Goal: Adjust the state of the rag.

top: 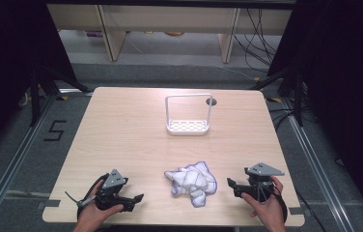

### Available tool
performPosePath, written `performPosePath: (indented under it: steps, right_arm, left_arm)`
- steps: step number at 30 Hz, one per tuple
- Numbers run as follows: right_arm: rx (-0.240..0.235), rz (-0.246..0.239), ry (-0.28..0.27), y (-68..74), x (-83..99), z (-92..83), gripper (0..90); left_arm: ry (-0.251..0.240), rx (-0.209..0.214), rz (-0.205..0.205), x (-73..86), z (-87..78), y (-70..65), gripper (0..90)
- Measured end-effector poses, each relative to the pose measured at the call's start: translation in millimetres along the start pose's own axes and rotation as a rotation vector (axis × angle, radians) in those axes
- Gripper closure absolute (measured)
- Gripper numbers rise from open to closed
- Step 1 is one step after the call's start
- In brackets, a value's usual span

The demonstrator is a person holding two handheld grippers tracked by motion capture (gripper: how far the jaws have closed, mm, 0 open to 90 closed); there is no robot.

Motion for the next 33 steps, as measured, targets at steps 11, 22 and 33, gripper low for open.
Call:
performPosePath:
  steps: [11, 22, 33]
  right_arm:
    - [0.008, -0.036, -0.007, 1.7, -3.0, 1.5, 22.0]
    - [0.007, -0.032, -0.009, 1.9, -3.3, 1.6, 22.3]
    - [0.01, -0.054, 0.001, 1.5, -2.8, 1.7, 23.1]
  left_arm:
    - [-0.013, 0.046, -0.074, -4.4, 4.6, -9.6, 14.9]
    - [-0.038, 0.061, -0.096, -14.4, 8.0, -16.3, 16.1]
    - [-0.073, 0.164, 0.01, -30.2, 19.7, -70.6, 32.3]
Point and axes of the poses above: each handheld gripper's, and its own axes: z roughly forward along the jaws, x roughly out of its underside, y roughly to its left, the point moved 8 cm from there along z, roughly forward along the jaws, and after that the axes turned 11 degrees about -x, right-handed, at the moved point
